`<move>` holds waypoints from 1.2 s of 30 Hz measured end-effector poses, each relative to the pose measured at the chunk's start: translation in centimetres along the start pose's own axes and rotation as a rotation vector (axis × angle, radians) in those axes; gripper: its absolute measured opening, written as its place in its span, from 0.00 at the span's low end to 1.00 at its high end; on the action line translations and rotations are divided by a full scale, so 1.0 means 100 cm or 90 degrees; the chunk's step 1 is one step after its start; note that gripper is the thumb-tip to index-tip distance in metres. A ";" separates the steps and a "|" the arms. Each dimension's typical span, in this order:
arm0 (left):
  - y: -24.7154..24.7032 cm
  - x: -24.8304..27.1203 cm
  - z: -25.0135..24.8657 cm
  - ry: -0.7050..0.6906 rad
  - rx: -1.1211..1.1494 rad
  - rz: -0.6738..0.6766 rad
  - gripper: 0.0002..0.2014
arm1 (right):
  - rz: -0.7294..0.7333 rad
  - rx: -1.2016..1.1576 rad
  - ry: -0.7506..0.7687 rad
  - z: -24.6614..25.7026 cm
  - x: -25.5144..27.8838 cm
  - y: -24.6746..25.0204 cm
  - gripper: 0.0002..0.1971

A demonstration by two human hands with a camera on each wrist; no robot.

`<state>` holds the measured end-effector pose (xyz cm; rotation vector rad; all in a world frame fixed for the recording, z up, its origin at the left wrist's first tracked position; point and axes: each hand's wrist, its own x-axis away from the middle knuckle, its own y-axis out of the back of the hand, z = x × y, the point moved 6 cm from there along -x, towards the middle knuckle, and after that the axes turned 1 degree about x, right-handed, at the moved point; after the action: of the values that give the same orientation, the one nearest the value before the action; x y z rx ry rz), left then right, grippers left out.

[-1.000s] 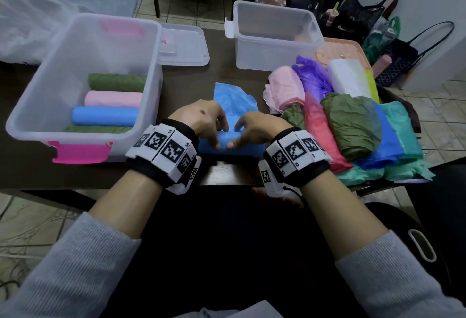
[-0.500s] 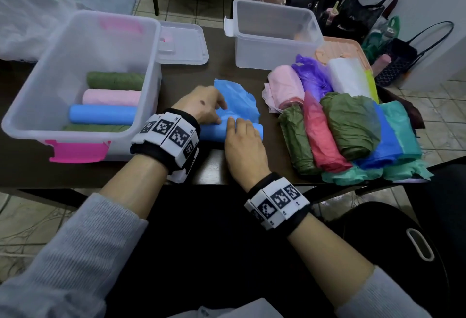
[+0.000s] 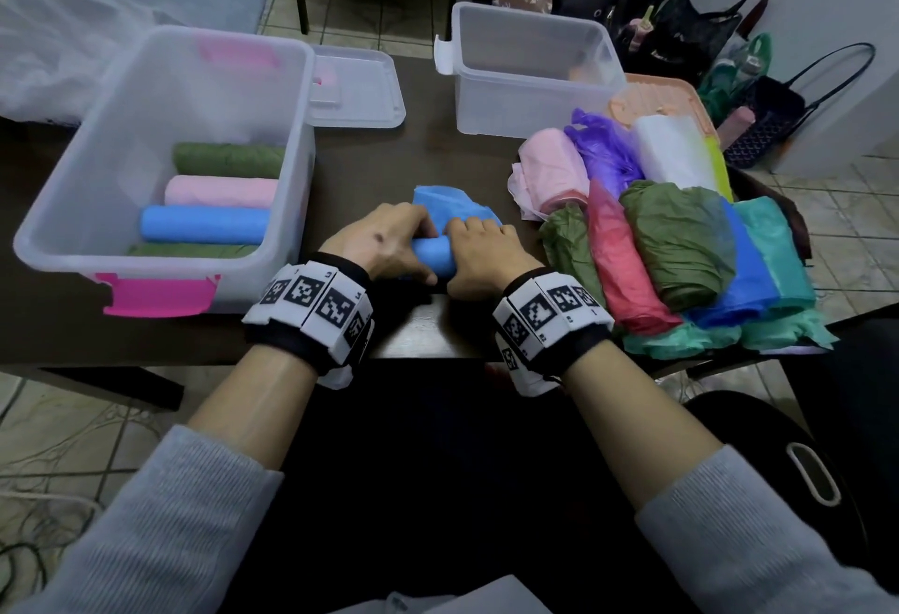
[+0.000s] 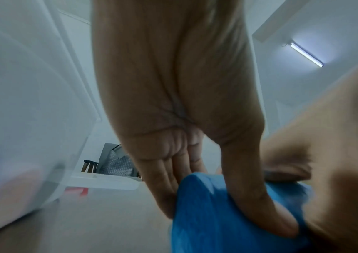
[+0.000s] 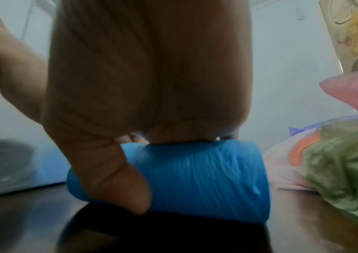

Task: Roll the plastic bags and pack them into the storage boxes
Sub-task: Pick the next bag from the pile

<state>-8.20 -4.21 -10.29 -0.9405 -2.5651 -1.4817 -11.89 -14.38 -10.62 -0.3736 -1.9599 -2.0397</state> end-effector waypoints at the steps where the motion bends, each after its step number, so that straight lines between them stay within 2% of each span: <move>1: -0.001 0.000 -0.002 0.001 -0.005 0.017 0.23 | -0.001 -0.022 0.008 0.000 0.003 -0.002 0.30; 3: -0.003 0.001 -0.003 0.004 -0.026 0.046 0.22 | -0.046 -0.061 0.024 0.002 0.012 -0.003 0.29; 6: -0.006 0.002 -0.004 -0.008 -0.047 0.064 0.18 | -0.198 -0.016 0.051 0.004 0.029 0.002 0.23; 8: -0.007 0.001 -0.002 -0.013 -0.045 0.075 0.16 | -0.220 -0.030 0.051 0.003 0.036 0.001 0.20; 10: -0.006 0.000 -0.001 -0.022 -0.030 0.060 0.19 | -0.190 -0.089 0.044 0.000 0.034 0.001 0.22; 12: 0.002 -0.002 -0.001 -0.040 0.010 -0.013 0.23 | -0.144 -0.131 0.041 -0.004 0.026 0.004 0.26; 15: 0.011 -0.006 0.000 -0.055 0.056 -0.099 0.15 | -0.074 -0.143 0.063 -0.009 0.011 0.015 0.27; 18: 0.006 -0.010 0.007 -0.038 0.056 -0.105 0.16 | 0.004 -0.142 0.078 -0.014 -0.003 0.022 0.25; 21: 0.005 -0.011 0.007 -0.026 0.078 -0.104 0.18 | 0.079 -0.152 0.053 -0.021 -0.018 0.025 0.27; 23: 0.005 -0.011 0.005 -0.024 0.078 -0.098 0.18 | 0.116 -0.106 0.017 -0.025 -0.025 0.028 0.33; 26: 0.008 -0.012 0.003 -0.025 0.083 -0.102 0.18 | 0.143 -0.040 -0.008 -0.027 -0.030 0.027 0.52; 28: 0.009 -0.012 0.005 -0.024 0.094 -0.113 0.18 | 0.138 -0.009 -0.004 -0.024 -0.031 0.024 0.58; 30: 0.009 -0.011 0.005 -0.026 0.102 -0.112 0.17 | 0.143 -0.006 -0.008 -0.022 -0.032 0.017 0.55; 33: 0.010 -0.011 0.004 -0.023 0.114 -0.107 0.15 | 0.137 -0.025 -0.007 -0.020 -0.034 0.011 0.41; 36: 0.009 -0.012 0.004 -0.018 0.118 -0.100 0.15 | 0.086 -0.030 0.033 -0.018 -0.030 0.009 0.35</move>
<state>-6.65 -4.14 -10.13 -0.7580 -2.7949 -1.2404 -8.79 -16.11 -10.98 -0.4467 -1.8078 -1.9937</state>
